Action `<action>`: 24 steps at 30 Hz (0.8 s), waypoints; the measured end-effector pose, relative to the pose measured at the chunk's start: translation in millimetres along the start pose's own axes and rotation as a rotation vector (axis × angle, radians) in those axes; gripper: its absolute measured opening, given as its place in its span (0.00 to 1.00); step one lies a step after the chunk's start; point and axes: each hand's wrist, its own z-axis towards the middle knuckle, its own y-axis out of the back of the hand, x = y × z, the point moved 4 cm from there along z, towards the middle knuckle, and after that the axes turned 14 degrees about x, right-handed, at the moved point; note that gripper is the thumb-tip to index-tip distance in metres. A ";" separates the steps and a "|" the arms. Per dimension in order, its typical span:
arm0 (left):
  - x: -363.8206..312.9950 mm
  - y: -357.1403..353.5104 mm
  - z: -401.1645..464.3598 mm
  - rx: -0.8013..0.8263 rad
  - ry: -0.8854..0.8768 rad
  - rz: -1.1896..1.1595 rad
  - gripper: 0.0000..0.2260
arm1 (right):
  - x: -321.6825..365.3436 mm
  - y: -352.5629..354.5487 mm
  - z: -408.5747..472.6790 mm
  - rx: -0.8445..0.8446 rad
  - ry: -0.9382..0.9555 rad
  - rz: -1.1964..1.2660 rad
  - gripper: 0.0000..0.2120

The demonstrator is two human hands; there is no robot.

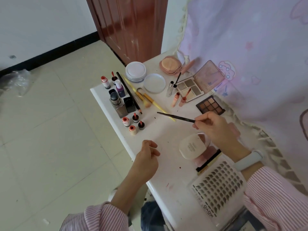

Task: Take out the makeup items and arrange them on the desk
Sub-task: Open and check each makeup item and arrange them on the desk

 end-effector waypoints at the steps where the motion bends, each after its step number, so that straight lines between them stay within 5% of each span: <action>1: 0.5 1.8 -0.4 -0.002 0.001 -0.030 0.18 | -0.3 -6.8 2.2 -0.015 -0.001 -0.052 0.08; 6: -6.6 2.4 -2.6 0.011 -0.049 -0.247 0.24 | 5.2 -36.0 6.1 -0.065 0.056 -0.434 0.01; 14: -5.7 -0.6 -1.8 -0.225 0.001 -0.880 0.06 | 16.9 -52.1 9.9 -0.122 0.119 -1.003 0.08; 17: -9.5 -3.1 -0.9 -0.250 0.006 -0.937 0.03 | 17.5 -51.4 -0.4 -0.065 0.266 -0.870 0.05; 21: -10.6 -2.5 -3.4 -0.313 -0.030 -1.011 0.05 | 11.7 -69.1 -22.1 0.214 0.317 -0.526 0.05; 24: -7.3 -3.4 -5.4 -0.348 0.000 -1.057 0.05 | 7.7 -78.8 -28.4 0.220 0.324 -0.452 0.05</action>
